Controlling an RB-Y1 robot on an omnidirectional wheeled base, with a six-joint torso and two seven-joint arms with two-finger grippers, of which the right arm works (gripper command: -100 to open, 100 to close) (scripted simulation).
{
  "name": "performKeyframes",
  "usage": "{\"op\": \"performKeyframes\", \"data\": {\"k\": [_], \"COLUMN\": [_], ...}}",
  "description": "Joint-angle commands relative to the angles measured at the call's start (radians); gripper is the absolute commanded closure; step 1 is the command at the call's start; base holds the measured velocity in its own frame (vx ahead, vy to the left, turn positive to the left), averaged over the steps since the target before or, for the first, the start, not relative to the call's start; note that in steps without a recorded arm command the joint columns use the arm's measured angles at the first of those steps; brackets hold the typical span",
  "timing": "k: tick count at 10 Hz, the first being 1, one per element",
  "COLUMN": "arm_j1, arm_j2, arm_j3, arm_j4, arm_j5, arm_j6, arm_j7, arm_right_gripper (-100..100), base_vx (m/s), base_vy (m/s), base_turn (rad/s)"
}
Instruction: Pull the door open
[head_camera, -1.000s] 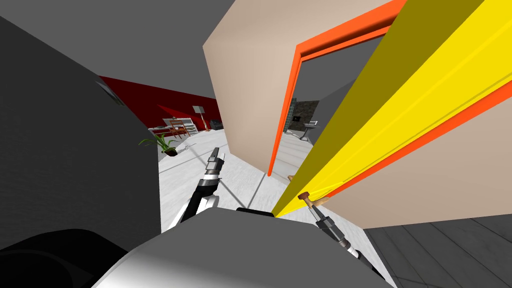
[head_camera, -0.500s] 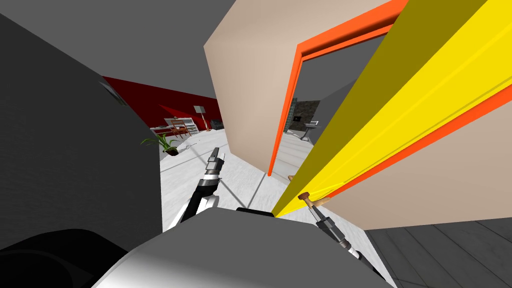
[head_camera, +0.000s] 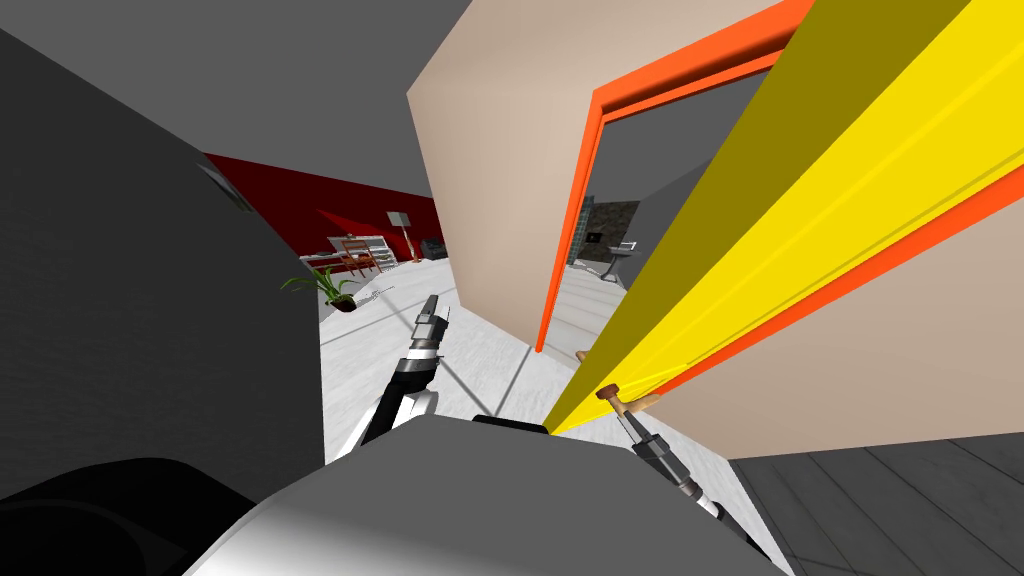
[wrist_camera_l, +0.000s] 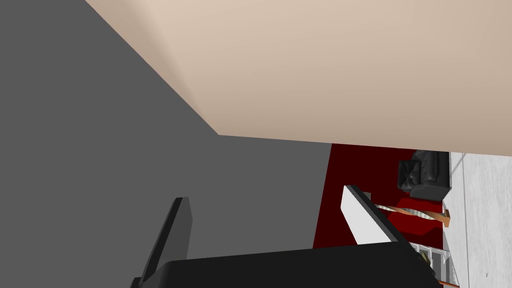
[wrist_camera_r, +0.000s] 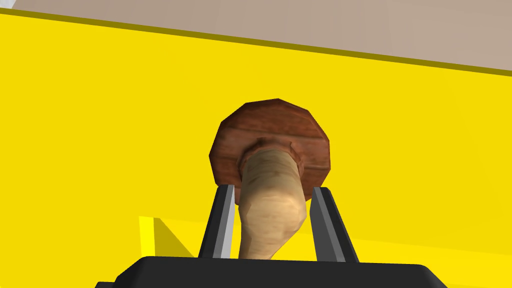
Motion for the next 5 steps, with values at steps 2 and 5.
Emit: {"op": "performKeyframes", "data": {"k": [2,5], "arm_j1": [-0.003,-0.013], "arm_j2": [0.011,0.005], "arm_j3": [0.009,0.006], "arm_j4": [0.018,0.028], "arm_j5": [0.007,0.001], "arm_j6": [-0.015,-0.013], "arm_j7": [-0.002,-0.005], "arm_right_gripper": [100,100], "base_vx": [-0.005,0.023], "base_vy": [-0.001,0.013], "base_turn": [-0.005,-0.02]}}
